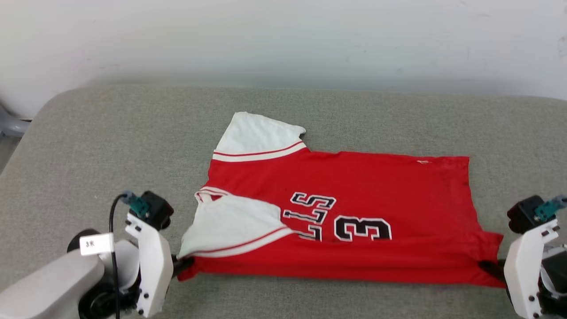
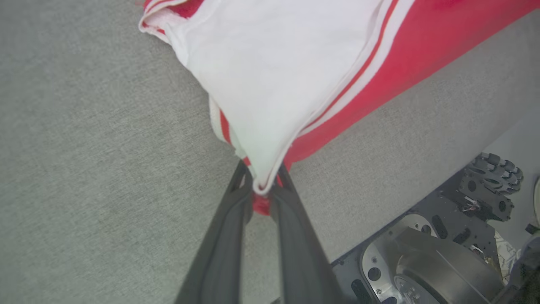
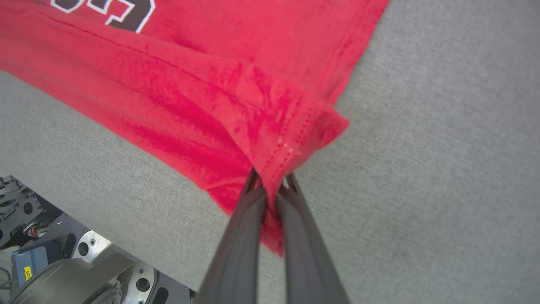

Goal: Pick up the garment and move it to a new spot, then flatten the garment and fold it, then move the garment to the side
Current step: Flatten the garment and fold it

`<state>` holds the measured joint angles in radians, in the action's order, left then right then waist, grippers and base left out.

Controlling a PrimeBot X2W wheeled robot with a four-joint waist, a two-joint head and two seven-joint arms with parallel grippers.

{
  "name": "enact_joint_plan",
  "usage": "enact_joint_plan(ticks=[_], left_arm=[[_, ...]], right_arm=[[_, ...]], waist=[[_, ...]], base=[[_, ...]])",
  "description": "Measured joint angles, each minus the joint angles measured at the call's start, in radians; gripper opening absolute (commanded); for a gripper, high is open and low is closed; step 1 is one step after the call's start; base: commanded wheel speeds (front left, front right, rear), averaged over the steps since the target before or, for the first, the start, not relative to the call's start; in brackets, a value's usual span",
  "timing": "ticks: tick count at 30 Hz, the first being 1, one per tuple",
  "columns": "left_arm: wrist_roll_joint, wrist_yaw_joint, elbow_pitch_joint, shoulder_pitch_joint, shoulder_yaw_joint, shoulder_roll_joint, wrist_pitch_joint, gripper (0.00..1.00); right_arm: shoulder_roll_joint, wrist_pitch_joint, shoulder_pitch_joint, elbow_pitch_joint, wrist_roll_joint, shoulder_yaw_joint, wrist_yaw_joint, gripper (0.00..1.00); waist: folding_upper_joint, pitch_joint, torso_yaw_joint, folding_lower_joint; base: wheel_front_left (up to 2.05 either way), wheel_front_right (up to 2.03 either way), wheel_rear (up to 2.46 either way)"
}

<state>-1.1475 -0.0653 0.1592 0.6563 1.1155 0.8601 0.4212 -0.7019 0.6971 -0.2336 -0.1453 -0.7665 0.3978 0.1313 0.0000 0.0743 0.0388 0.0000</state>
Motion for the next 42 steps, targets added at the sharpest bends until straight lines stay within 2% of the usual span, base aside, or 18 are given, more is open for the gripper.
enact_joint_plan(ticks=[8, 16, 17, 18, 19, 26, 30, 35, 42], left_arm=[[-0.019, 0.039, -0.067, -0.086, 0.029, 0.022, 0.001, 0.00], [-0.036, 0.039, -0.025, -0.123, 0.038, 0.005, -0.021, 0.00], [-0.034, 0.040, -0.018, -0.123, 0.038, 0.001, -0.030, 0.00], [-0.030, 0.040, -0.009, -0.123, 0.035, -0.002, -0.041, 0.69], [-0.023, 0.043, -0.001, -0.123, 0.034, -0.007, -0.054, 1.00], [0.008, 0.059, 0.001, -0.117, 0.014, 0.005, -0.102, 1.00], [0.021, 0.088, -0.022, -0.103, -0.019, 0.016, -0.157, 1.00], [0.058, 0.131, -0.020, -0.071, -0.069, 0.020, -0.253, 1.00], [0.124, 0.153, 0.045, 0.022, -0.127, -0.027, -0.373, 1.00]], right_arm=[[-0.016, 0.065, 0.128, 0.053, 0.001, -0.071, 0.000, 0.00], [0.039, 0.064, 0.187, 0.017, 0.032, -0.111, 0.000, 0.00], [0.048, 0.051, 0.188, 0.012, 0.038, -0.117, 0.000, 0.17], [0.055, 0.039, 0.188, 0.009, 0.044, -0.121, 0.000, 0.77], [0.063, 0.027, 0.188, 0.008, 0.050, -0.124, 0.000, 1.00], [0.109, -0.121, 0.184, 0.052, 0.100, -0.182, 0.000, 1.00], [0.166, -0.277, 0.173, 0.092, 0.180, -0.260, 0.000, 1.00], [0.292, -0.501, 0.163, 0.135, 0.304, -0.373, 0.000, 1.00], [0.444, -0.695, 0.162, 0.191, 0.461, -0.482, 0.000, 1.00]], waist=[[0.0000, 0.020, 0.007, 0.0000], [0.0000, 0.049, 0.012, 0.0000], [0.0000, 0.050, 0.013, 0.0000], [0.0000, 0.050, 0.015, 0.0000], [0.0000, 0.049, 0.015, 0.0000], [0.0000, 0.015, 0.017, 0.0000], [0.0000, -0.004, 0.015, 0.0000], [0.0000, -0.011, 0.004, 0.0000], [0.0000, 0.012, -0.024, 0.0000]], base=[[0.00, 0.00, 0.00], [0.00, 0.00, 0.00], [0.00, 0.00, 0.00], [0.00, 0.00, 0.00], [0.00, 0.00, 0.00], [0.00, 0.00, 0.00], [0.00, 0.00, 0.00], [0.00, 0.00, 0.00], [0.00, 0.00, 0.00]])
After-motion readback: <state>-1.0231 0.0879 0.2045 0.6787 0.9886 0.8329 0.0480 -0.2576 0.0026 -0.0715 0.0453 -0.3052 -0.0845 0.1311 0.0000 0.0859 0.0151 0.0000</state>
